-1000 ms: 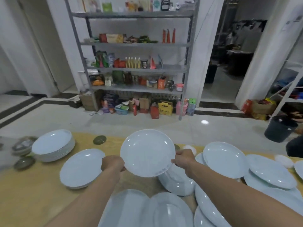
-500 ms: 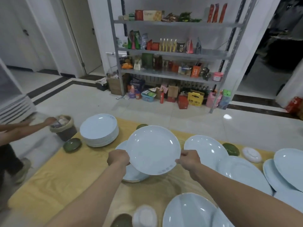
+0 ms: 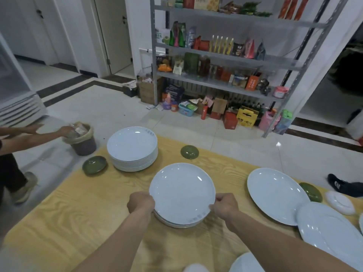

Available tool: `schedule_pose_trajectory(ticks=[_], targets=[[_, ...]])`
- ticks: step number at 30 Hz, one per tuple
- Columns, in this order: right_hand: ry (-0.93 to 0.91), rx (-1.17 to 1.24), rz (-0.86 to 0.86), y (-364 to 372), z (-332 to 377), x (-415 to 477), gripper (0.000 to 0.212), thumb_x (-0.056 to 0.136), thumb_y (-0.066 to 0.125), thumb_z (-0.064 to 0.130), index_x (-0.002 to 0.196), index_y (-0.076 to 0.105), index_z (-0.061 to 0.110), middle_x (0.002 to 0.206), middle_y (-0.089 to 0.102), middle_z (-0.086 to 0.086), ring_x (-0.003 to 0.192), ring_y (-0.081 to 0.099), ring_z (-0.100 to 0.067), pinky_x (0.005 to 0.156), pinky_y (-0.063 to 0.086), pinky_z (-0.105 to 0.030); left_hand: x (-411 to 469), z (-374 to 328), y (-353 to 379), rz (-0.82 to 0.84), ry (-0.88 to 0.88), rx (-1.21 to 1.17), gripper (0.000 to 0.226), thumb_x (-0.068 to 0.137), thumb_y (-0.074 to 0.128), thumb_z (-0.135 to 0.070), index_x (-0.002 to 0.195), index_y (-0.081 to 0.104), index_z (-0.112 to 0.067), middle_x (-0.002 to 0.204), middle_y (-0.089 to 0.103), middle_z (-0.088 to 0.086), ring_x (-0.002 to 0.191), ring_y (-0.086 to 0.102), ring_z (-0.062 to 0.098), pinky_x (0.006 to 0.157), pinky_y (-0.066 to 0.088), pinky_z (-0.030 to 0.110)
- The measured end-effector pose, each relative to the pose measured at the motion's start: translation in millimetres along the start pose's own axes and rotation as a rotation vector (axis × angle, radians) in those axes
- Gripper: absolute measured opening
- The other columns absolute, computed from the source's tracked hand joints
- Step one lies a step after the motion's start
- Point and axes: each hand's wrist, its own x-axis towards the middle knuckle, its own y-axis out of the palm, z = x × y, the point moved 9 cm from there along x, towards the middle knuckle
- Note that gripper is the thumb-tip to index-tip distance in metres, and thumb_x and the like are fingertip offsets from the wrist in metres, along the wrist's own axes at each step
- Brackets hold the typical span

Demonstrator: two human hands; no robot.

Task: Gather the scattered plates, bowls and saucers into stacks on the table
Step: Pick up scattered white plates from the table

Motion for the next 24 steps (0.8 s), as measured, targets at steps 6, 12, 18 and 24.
schedule_pose_trajectory(ticks=[6, 12, 18, 24], targets=[[0.002, -0.056, -0.017, 6, -2, 7, 0.029, 0.073, 0.058, -0.003, 0.081, 0.077, 0.017, 0.083, 0.073, -0.001, 0.082, 0.067, -0.021, 0.076, 0.057, -0.035, -2, -14, -3, -0.030, 0.127, 0.211, 0.021, 0.090, 0.048, -0.003, 0.088, 0.070, 0.000, 0.090, 0.066, 0.014, 0.089, 0.062, 0.034, 0.073, 0.047, 0.031], [-0.044, -0.184, 0.081, 5, 1, 8, 0.042, 0.081, 0.069, 0.015, 0.124, 0.066, 0.012, 0.105, 0.067, -0.003, 0.091, 0.062, -0.016, 0.071, 0.049, -0.025, -16, -26, -1, -0.022, 0.189, 0.310, 0.015, 0.092, 0.052, -0.005, 0.092, 0.067, -0.006, 0.114, 0.065, 0.016, 0.094, 0.061, 0.033, 0.076, 0.048, 0.033], [-0.460, -0.953, -0.013, -49, 29, -27, 0.085, 0.094, 0.042, 0.061, 0.157, 0.001, 0.023, 0.163, 0.013, -0.008, 0.146, 0.025, -0.026, 0.116, 0.025, -0.041, -99, -90, 55, 0.086, 0.829, 0.916, 0.048, 0.097, 0.046, -0.032, 0.143, 0.042, -0.021, 0.145, 0.043, 0.003, 0.132, 0.038, 0.025, 0.101, 0.040, 0.034], [-0.510, -1.129, -0.205, -162, 6, -72, 0.081, 0.076, 0.037, 0.071, 0.144, 0.042, 0.027, 0.132, 0.061, -0.011, 0.114, 0.064, -0.030, 0.085, 0.052, -0.054, -248, -128, 146, 0.271, 1.263, 1.162, 0.065, 0.097, 0.039, -0.051, 0.153, 0.016, -0.028, 0.164, -0.001, 0.005, 0.149, 0.005, 0.032, 0.116, 0.018, 0.047]])
